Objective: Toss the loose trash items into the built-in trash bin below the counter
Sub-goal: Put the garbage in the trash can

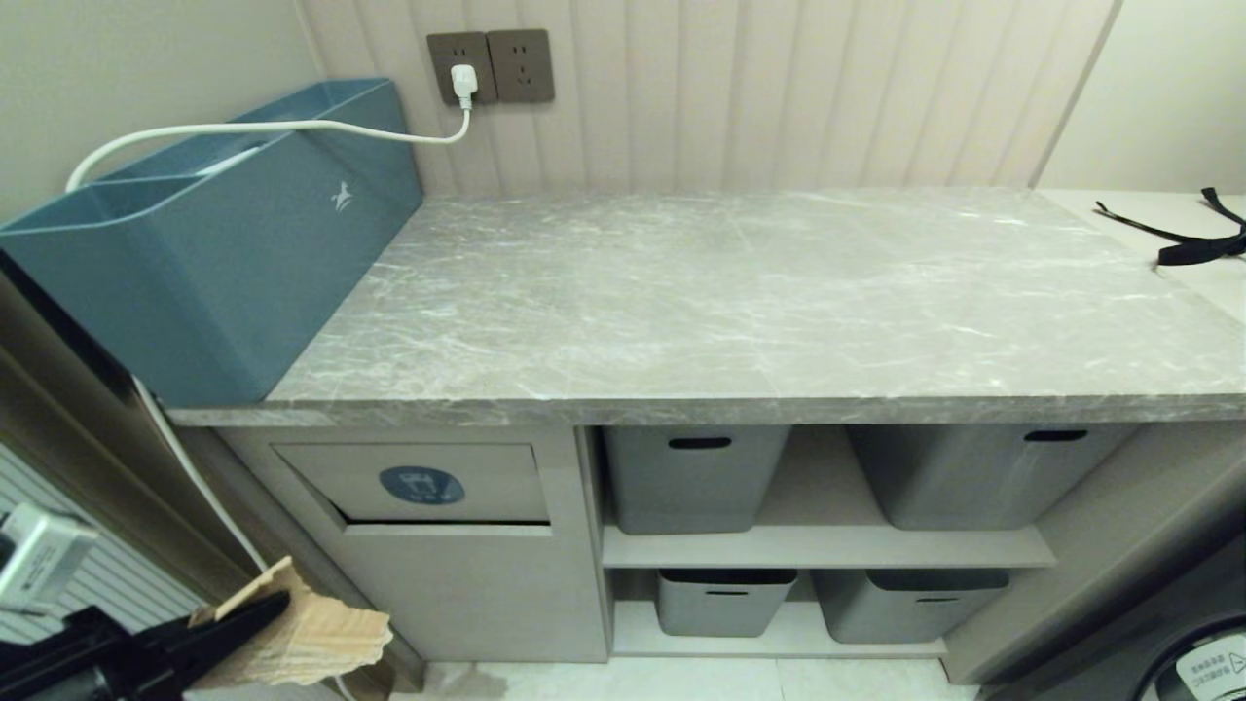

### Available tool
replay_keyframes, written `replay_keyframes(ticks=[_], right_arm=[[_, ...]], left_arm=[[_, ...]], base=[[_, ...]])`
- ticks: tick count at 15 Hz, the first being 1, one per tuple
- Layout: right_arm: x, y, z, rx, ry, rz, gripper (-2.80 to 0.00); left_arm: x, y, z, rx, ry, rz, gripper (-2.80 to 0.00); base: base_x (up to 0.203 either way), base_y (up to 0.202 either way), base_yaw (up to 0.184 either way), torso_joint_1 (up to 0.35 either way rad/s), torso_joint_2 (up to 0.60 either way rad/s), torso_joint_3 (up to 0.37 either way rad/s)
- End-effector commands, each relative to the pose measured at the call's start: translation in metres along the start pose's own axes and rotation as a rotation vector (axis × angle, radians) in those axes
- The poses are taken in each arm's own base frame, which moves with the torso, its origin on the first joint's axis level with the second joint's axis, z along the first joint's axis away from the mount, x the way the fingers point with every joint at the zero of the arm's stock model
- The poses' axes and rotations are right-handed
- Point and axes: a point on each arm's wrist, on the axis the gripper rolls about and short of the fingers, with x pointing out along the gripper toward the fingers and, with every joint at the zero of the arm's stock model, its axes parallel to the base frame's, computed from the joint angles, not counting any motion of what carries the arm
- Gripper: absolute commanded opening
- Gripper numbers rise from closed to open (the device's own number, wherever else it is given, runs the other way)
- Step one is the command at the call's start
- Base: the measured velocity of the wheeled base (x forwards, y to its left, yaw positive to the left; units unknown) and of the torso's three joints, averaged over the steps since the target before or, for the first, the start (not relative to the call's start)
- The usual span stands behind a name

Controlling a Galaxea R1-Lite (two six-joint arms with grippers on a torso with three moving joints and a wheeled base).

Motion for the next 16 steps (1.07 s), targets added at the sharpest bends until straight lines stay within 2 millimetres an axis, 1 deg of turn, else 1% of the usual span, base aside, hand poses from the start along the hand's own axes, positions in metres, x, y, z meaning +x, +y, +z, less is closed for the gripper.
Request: replay_keyframes(ticks=[1,2,8,12,16], right_arm=[[0.0,0.0,0.0,-0.001,0.002,0.001,-2.8],[0.0,0.0,0.0,-0.001,0.002,0.001,-2.8],[0.0,0.0,0.0,-0.002,0.001,0.001,-2.8],[0.0,0.0,0.0,-0.002,0.002,0.001,-2.8],[0.0,0.0,0.0,-0.002,0.002,0.001,-2.8]], left_arm=[[0.017,0.009,0.005,-0.021,0.044,-0.002,-2.8],[0.022,0.012,0.009,-0.014,0.035,-0.002,-2.8],[0.047,0.025,0.014,0.01,-0.003,0.008,-2.8],[0.068,0.036,0.012,0.023,-0.027,0.011,-2.8],[0.083,0.044,0.009,0.025,-0.035,0.008,-2.8]], base=[[0.0,0.0,0.0,-0.227,0.53,0.29],[0.0,0.0,0.0,-0.218,0.5,0.277],[0.0,0.0,0.0,-0.207,0.5,0.284],[0.0,0.0,0.0,-0.183,0.48,0.289],[0.0,0.0,0.0,-0.164,0.46,0.298]])
